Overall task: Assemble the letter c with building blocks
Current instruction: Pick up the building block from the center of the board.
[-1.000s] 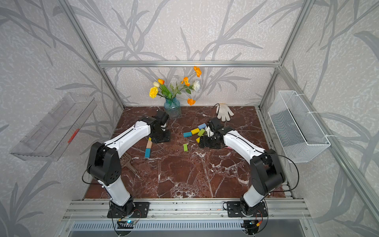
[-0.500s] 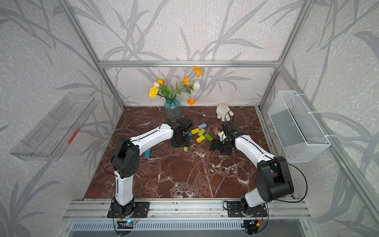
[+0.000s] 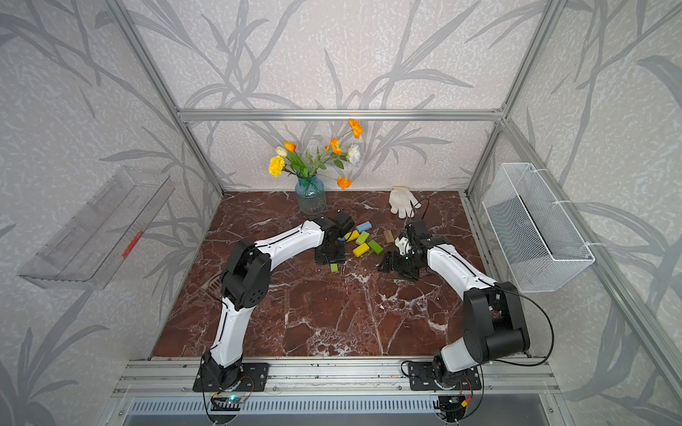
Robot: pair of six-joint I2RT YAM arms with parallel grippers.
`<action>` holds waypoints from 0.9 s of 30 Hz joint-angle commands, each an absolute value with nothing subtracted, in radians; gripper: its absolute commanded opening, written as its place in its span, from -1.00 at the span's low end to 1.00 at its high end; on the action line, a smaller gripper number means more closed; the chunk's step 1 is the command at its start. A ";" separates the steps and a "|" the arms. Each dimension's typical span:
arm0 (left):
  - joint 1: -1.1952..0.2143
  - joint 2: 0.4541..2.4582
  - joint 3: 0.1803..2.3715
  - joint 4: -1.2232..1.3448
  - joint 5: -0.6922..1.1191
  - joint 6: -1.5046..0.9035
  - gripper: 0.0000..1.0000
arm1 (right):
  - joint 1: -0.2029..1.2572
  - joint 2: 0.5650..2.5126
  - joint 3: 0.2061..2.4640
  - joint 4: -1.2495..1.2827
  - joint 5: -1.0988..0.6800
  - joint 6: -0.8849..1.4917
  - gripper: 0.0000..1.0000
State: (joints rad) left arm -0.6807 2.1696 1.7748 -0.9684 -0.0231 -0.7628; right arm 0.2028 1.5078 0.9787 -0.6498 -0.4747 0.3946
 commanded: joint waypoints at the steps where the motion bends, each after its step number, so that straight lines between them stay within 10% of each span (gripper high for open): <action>1: -0.685 2.202 1.809 -0.996 -0.032 -0.743 0.03 | 0.189 1.481 0.962 -0.643 -0.501 0.384 0.61; 27: -0.687 2.309 1.888 -1.052 -0.034 -0.650 -0.46 | 0.164 1.474 0.956 -0.644 -0.512 0.367 0.60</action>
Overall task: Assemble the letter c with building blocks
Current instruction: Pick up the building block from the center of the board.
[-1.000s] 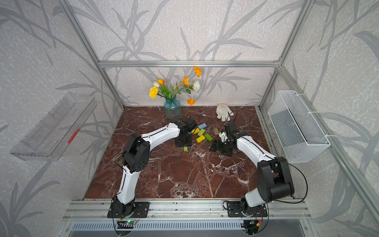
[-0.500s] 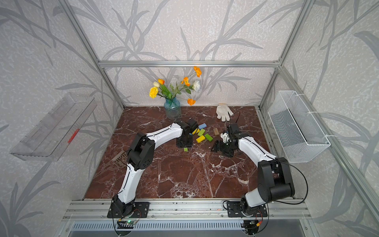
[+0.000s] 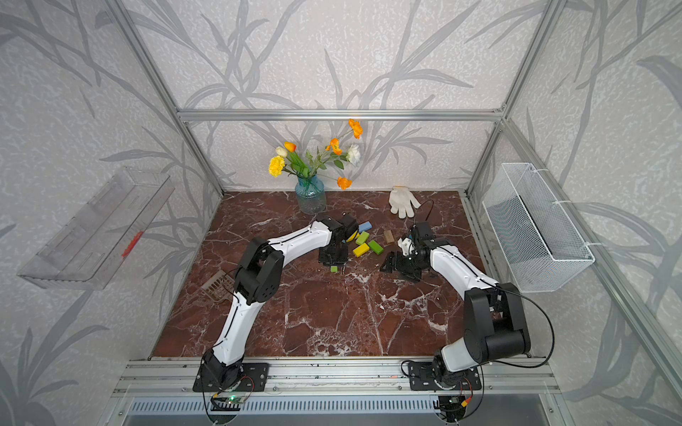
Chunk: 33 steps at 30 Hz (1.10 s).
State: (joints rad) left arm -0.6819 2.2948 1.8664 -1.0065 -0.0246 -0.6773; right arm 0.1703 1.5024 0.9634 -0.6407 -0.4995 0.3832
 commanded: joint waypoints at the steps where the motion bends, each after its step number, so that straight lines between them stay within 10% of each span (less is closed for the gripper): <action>1: -0.686 2.302 1.885 -1.056 -0.036 -0.641 -0.49 | 0.163 1.473 0.957 -0.644 -0.512 0.367 0.61; 15: -0.685 2.017 1.593 -1.056 -0.074 -0.444 -0.60 | 0.183 1.537 0.994 -0.650 -0.573 0.311 0.58; 33: -0.549 1.492 1.080 -1.068 -0.118 -1.128 -0.80 | 0.294 1.600 1.023 -0.590 -0.581 0.358 0.59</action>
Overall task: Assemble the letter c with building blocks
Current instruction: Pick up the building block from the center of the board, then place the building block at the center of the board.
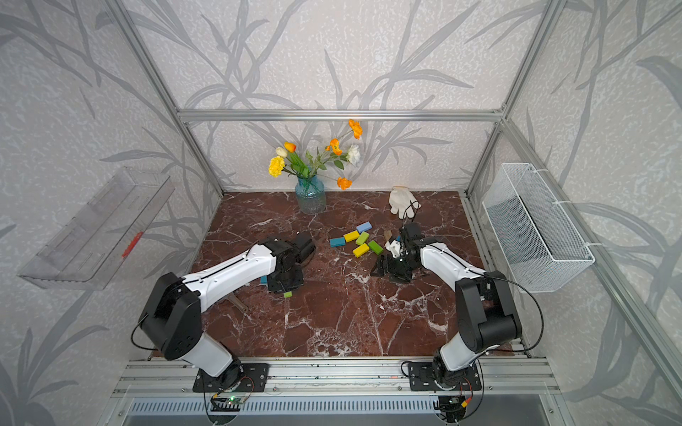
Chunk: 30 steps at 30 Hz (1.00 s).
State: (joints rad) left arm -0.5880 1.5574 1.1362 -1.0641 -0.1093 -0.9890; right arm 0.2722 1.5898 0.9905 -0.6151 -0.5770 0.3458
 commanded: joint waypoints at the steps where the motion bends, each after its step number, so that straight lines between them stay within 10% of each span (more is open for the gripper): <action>1: -0.520 1.458 1.039 -1.033 -0.095 -1.158 -0.81 | 0.301 1.600 1.019 -0.580 -0.583 0.367 0.59; 30: -0.183 1.477 0.786 -0.688 0.078 -1.331 -0.77 | 0.336 1.588 1.036 -0.529 -0.620 0.413 0.63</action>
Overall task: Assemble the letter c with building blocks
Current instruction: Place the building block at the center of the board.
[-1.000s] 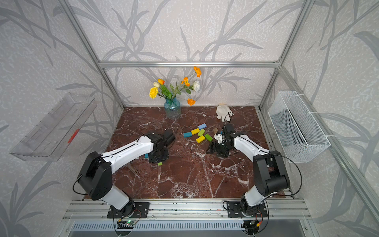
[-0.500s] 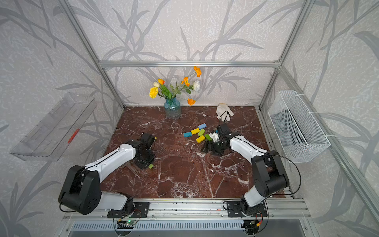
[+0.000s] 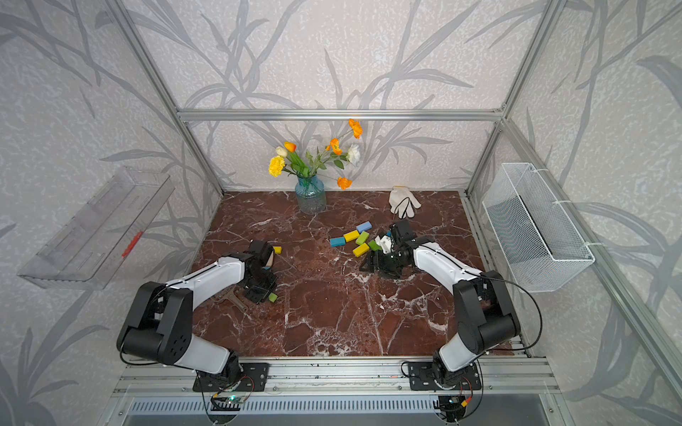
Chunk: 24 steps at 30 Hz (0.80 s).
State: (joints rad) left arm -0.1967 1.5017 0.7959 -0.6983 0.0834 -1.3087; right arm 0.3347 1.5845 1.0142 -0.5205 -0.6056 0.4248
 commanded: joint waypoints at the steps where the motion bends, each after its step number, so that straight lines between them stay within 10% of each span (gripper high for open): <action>1: -0.176 1.478 0.787 -0.687 0.079 -1.327 -0.76 | 0.335 1.588 1.037 -0.530 -0.620 0.412 0.63; 24: -0.118 1.500 0.799 -0.631 0.101 -1.310 -0.50 | 0.335 1.594 1.040 -0.535 -0.617 0.410 0.64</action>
State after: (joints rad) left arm -0.1230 1.4994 0.7834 -0.6231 0.1040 -1.3117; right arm 0.3347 1.5848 1.0145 -0.5224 -0.6109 0.4183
